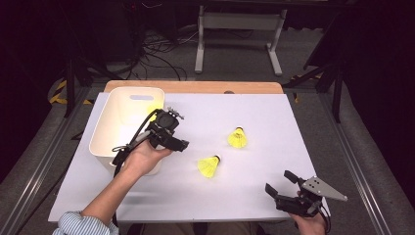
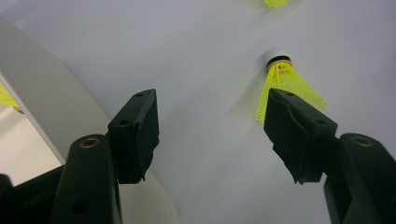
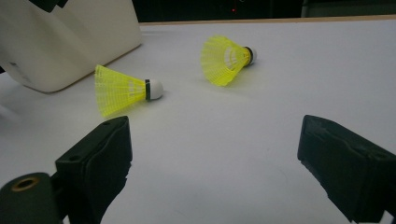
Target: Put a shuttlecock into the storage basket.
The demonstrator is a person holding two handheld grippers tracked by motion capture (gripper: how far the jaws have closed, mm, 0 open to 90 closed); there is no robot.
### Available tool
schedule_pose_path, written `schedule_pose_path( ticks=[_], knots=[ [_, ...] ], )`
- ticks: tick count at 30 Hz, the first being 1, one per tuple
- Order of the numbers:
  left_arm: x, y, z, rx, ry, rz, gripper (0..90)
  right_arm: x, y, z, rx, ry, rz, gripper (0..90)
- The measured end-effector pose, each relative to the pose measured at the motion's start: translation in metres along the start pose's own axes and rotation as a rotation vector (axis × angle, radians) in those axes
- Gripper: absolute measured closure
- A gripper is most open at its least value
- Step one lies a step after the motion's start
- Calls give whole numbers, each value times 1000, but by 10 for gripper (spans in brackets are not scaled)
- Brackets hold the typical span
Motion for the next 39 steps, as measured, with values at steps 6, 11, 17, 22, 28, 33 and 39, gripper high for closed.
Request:
schedule_pose_path(
  ticks=[6, 11, 17, 22, 28, 33, 39],
  knots=[
    [-3, 3, -3, -2, 6, 0, 359, -1, 2, 1, 3, -5, 10, 106],
    [-5, 1, -4, -7, 4, -8, 356, 0, 3, 0, -2, -1, 8, 105],
    [-8, 2, -8, -21, 7, -19, 356, 2, 6, 1, -8, -6, 11, 103],
    [-9, 3, -13, -28, 17, -26, 357, 8, 9, 0, -13, 0, 14, 106],
    [-11, 4, -19, -31, 28, -20, 359, 13, 13, 4, -12, -10, 56, 116],
    [-16, 5, -25, -26, 28, -21, 363, 14, 18, 9, 6, -46, 99, 126],
    [-19, 11, -30, -32, 34, -7, 368, 17, 26, 17, 34, -64, 127, 156]
  ],
)
Point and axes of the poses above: each handheld gripper's, and its own axes: y roughly forward along the jaws, x roughly out of its top, z roughly to its left, the point moved 1 cm from there along y, roughly forward along the jaws, and after that the axes turned 4 degrees about x, right-handed, at the moved point
